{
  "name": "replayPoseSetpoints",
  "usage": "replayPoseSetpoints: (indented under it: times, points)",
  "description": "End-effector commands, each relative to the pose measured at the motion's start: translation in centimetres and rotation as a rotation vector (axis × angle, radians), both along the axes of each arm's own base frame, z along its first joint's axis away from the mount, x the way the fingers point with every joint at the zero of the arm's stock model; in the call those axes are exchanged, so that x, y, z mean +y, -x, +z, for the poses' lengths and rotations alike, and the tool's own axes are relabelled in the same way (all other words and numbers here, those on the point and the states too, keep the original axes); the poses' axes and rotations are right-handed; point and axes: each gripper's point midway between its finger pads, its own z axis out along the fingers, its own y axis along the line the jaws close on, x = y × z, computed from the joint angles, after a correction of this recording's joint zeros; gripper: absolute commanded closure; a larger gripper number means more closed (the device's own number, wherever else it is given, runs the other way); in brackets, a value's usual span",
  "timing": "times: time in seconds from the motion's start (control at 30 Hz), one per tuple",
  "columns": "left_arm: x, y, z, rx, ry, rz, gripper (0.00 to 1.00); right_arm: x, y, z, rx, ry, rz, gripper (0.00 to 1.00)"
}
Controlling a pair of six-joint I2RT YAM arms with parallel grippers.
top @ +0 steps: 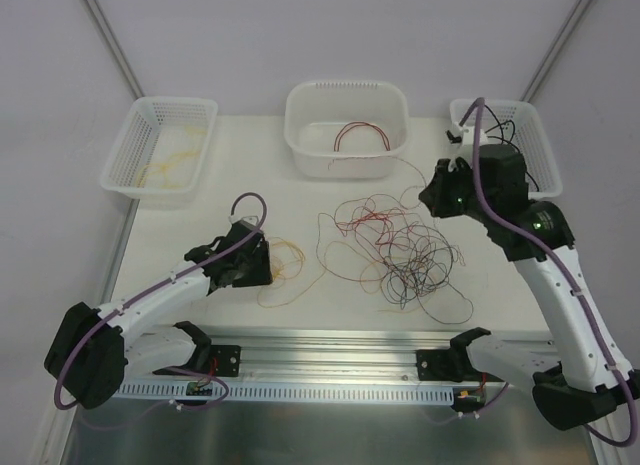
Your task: Untangle the cables
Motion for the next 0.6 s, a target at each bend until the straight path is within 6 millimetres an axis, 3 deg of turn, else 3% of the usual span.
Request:
replayPoseSetpoints:
  times: [0.0,0.03,0.13,0.17,0.2,0.27,0.3,0.33,0.37,0.43,0.47,0.57]
  points:
    - [-1.6,-0.8,1.2,-0.039,0.093,-0.007,0.44,-0.4,-0.4,5.8,-0.117,0.016,0.024,0.99]
    - [-1.8,-0.9,1.6,-0.048,0.104,-0.012,0.38,-0.5,-0.5,9.2,-0.193,-0.006,0.02,0.99]
    - [-2.4,-1.3,3.3,-0.091,0.142,-0.033,0.18,-0.1,-2.6,12.2,-0.263,0.006,0.021,1.0]
    - [-2.5,-1.4,3.8,-0.105,0.151,-0.04,0.11,0.0,-3.0,14.9,-0.336,-0.017,0.017,0.99]
    - [-2.9,-1.8,4.9,-0.131,0.169,-0.055,0.02,0.7,-4.4,15.1,-0.343,-0.009,0.027,0.99]
    - [-3.4,-1.9,5.9,-0.151,0.18,-0.102,0.01,1.7,-5.9,17.0,-0.41,-0.035,0.047,0.99]
    - [-3.7,-2.0,6.2,-0.148,0.188,-0.121,0.01,2.4,-7.3,18.5,-0.475,-0.06,0.051,0.99]
    - [-4.1,-2.0,7.1,-0.146,0.209,-0.155,0.01,3.3,-9.1,18.1,-0.479,-0.061,0.06,0.99]
    - [-4.3,-2.1,7.5,-0.143,0.218,-0.168,0.01,4.3,-10.2,19.7,-0.54,-0.089,0.079,0.99]
    - [-4.7,-2.3,8.5,-0.146,0.23,-0.197,0.01,5.2,-12.2,20.5,-0.586,-0.09,0.093,0.99]
    - [-4.8,-2.3,8.8,-0.139,0.245,-0.211,0.01,6.2,-14.7,19.6,-0.59,-0.082,0.099,0.99]
    - [-4.9,-2.1,9.4,-0.133,0.26,-0.249,0.01,7.4,-17.6,21.0,-0.681,-0.07,0.13,1.0]
